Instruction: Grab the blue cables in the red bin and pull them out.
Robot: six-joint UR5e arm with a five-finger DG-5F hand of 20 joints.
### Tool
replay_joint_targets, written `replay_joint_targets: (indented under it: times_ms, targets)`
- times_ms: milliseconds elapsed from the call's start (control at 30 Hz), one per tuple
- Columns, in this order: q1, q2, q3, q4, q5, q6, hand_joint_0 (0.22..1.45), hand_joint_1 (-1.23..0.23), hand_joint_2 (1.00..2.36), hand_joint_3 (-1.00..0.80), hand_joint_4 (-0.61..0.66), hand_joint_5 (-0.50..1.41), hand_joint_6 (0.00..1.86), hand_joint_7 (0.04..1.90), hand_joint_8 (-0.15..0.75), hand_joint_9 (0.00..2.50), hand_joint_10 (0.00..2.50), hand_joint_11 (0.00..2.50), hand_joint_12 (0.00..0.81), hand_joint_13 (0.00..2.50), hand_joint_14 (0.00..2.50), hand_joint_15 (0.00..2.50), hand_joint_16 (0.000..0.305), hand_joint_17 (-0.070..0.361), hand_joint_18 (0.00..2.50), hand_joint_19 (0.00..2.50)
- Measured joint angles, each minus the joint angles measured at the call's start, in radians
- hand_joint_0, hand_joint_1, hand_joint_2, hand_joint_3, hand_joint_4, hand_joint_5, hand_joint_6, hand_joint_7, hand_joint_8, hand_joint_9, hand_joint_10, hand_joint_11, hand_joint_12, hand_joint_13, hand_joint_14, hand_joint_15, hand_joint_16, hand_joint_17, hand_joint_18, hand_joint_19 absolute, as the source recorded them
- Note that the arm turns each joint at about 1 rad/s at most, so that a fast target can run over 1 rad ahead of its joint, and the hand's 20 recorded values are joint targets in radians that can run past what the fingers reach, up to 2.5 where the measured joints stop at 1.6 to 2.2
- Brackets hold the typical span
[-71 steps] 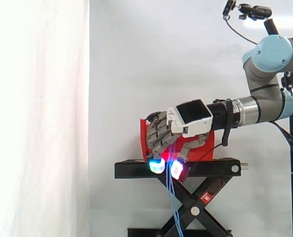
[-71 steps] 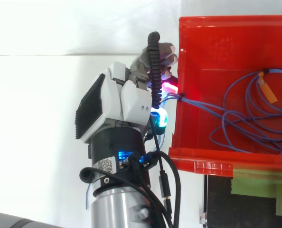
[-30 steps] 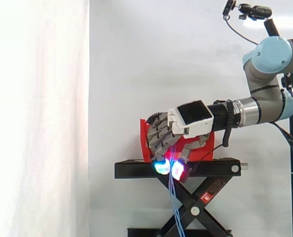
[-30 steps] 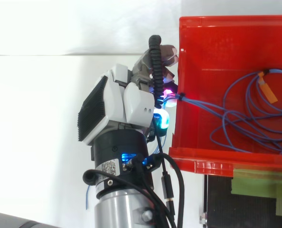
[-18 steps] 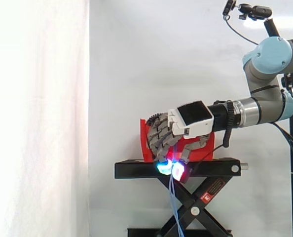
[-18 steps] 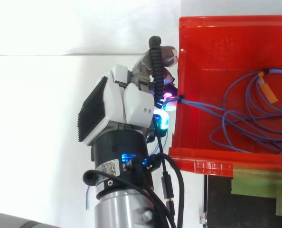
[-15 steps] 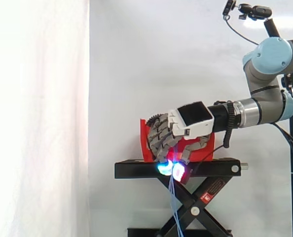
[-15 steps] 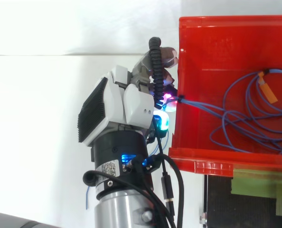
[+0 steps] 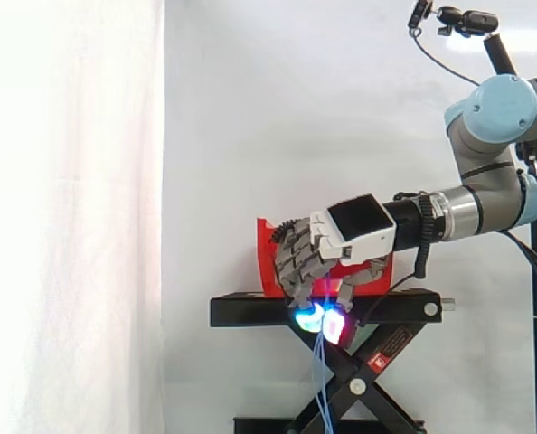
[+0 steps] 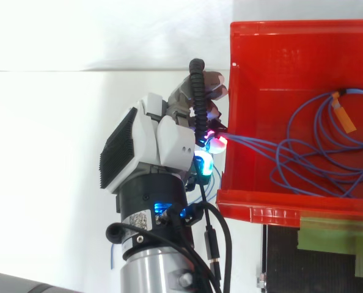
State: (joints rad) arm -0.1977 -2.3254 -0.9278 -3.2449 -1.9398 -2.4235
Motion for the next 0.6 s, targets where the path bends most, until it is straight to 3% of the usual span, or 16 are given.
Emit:
replay_joint_targets:
  times_ms: [400, 600]
  targets:
    - [0.014, 0.000, 0.023, -0.002, 0.003, 0.010, 0.89, -0.83, 1.00, -1.00, 0.10, 0.82, 0.90, 0.60, 0.268, 0.90, 0.02, 1.11, 0.358, 0.82, 0.02, 0.70, 0.045, 0.102, 0.62, 0.59]
    - [0.020, 0.001, 0.035, -0.004, 0.002, 0.056, 0.90, -0.82, 1.00, -1.00, 0.10, 0.82, 0.91, 0.59, 0.270, 0.90, 0.02, 1.11, 0.357, 0.82, 0.02, 0.70, 0.045, 0.102, 0.62, 0.59]
